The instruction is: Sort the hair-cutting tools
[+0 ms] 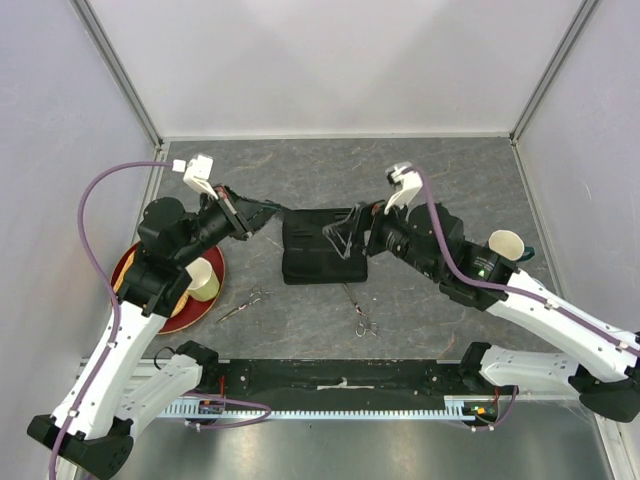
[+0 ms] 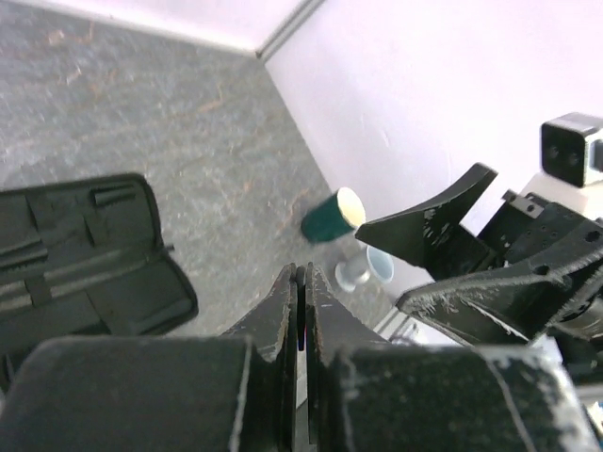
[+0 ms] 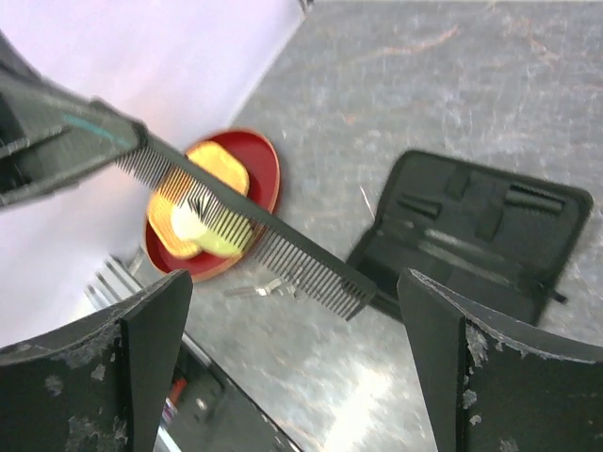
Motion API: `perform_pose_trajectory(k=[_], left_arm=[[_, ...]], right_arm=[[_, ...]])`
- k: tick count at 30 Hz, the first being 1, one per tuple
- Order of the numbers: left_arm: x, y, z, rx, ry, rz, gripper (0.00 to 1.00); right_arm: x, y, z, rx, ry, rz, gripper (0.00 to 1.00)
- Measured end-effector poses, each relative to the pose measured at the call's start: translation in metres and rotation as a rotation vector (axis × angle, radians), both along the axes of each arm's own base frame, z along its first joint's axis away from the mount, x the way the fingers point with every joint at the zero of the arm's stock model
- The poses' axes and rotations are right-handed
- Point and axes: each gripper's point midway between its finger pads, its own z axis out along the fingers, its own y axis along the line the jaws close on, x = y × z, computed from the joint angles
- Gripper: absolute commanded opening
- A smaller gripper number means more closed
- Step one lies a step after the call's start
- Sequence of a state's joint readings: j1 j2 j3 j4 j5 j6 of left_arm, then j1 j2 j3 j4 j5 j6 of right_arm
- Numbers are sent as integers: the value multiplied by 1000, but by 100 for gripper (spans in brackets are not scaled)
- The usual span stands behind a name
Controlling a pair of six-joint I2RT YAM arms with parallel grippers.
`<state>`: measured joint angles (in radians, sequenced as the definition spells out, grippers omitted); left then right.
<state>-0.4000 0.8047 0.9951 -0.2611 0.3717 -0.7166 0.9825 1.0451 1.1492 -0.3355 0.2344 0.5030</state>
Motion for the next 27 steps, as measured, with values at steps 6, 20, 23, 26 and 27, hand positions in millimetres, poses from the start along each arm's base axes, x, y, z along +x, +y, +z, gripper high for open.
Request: perform_pose_trajectory(k=[6,20,23,26,27], left_arm=[[12,9,32,-88,-32,95,2],[15,11,51,-164,-15,128,2],[15,11,53,-188,3,133,2],[13,11,59,-219,17,132,2],[12,11,61,-228,19,131,2]], right_arm=[[44,-11,24,249,31,-76,98],[33,0,25,530,52,191,98],[24,3,37,577,23,258,95],[16,6,48,620,-7,315,85],[16,6,51,631,-13,328,81]])
